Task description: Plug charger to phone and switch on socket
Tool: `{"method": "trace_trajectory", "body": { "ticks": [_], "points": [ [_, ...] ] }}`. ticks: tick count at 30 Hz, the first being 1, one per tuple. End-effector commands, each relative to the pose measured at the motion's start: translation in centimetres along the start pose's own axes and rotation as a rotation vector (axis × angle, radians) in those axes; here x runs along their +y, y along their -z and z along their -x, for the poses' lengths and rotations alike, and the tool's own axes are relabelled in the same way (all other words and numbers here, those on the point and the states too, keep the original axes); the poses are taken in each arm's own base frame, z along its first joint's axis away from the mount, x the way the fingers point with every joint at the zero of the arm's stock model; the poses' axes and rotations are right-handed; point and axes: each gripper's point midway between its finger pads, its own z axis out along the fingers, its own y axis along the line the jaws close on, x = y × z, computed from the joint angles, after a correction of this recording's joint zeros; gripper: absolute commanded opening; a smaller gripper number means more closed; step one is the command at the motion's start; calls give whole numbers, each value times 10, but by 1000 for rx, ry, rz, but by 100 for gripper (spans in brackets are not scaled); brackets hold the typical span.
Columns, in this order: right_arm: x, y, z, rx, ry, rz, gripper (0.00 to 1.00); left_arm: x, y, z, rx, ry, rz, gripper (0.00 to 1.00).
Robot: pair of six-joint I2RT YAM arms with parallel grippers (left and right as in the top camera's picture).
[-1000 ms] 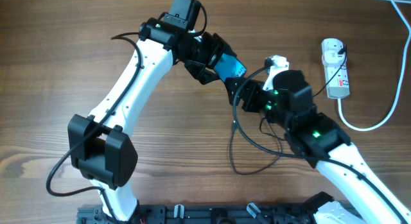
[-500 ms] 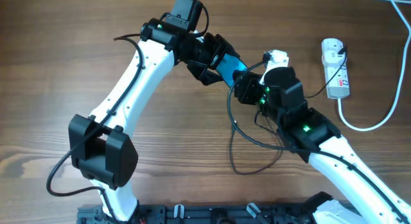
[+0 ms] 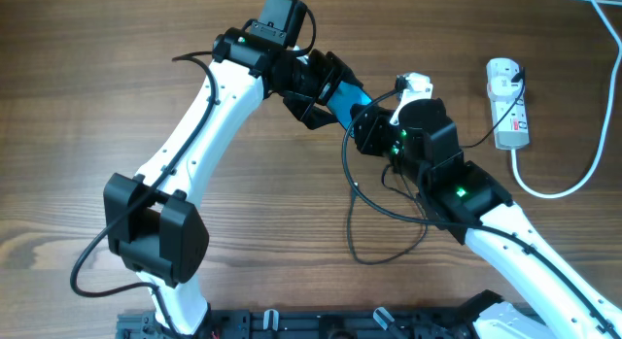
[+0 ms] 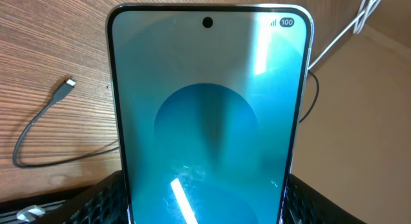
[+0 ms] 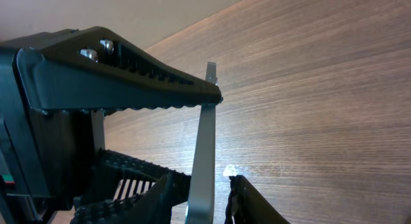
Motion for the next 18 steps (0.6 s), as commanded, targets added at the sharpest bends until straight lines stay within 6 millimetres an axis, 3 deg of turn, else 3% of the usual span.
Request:
{"method": "trace_trajectory", "body": {
  "ticks": [1, 11, 13, 18],
  "points": [
    [10, 2, 4, -2, -10, 35, 25, -12, 14, -13, 14, -22, -46, 73],
    [10, 2, 3, 1, -11, 36, 13, -13, 11, -17, 19, -29, -42, 73],
    [11, 2, 3, 2, -14, 37, 6, -13, 11, -17, 19, -29, -43, 74],
    [11, 2, 3, 4, -14, 39, 5, -13, 11, -17, 19, -29, -43, 80]
  ]
}}
